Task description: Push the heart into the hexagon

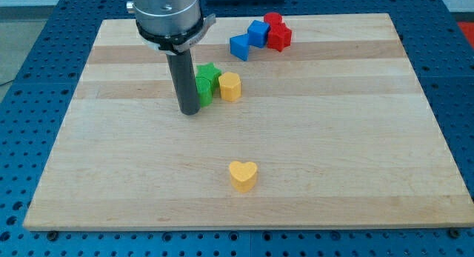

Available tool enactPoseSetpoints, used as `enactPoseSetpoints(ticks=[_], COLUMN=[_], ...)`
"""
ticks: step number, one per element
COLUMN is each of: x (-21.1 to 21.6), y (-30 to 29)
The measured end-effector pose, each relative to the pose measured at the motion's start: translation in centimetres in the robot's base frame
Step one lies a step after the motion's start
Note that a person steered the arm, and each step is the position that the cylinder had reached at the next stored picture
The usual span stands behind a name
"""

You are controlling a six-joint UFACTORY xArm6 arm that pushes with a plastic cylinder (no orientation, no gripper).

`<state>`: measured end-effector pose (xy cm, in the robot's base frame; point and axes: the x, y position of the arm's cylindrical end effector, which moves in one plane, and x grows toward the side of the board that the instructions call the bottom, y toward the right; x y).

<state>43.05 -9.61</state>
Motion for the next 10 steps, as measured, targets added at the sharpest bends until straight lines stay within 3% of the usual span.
enactPoseSetpoints(ticks=[1,2,3,4,5,6,8,9,10], x=[3.5,9.8,17.5,18.7,17.5,13.8,2.0,3.0,6.8], y=[-1.0,-7.1,-7.6,-4.6,5.3,11.0,9.4,10.5,10.8])
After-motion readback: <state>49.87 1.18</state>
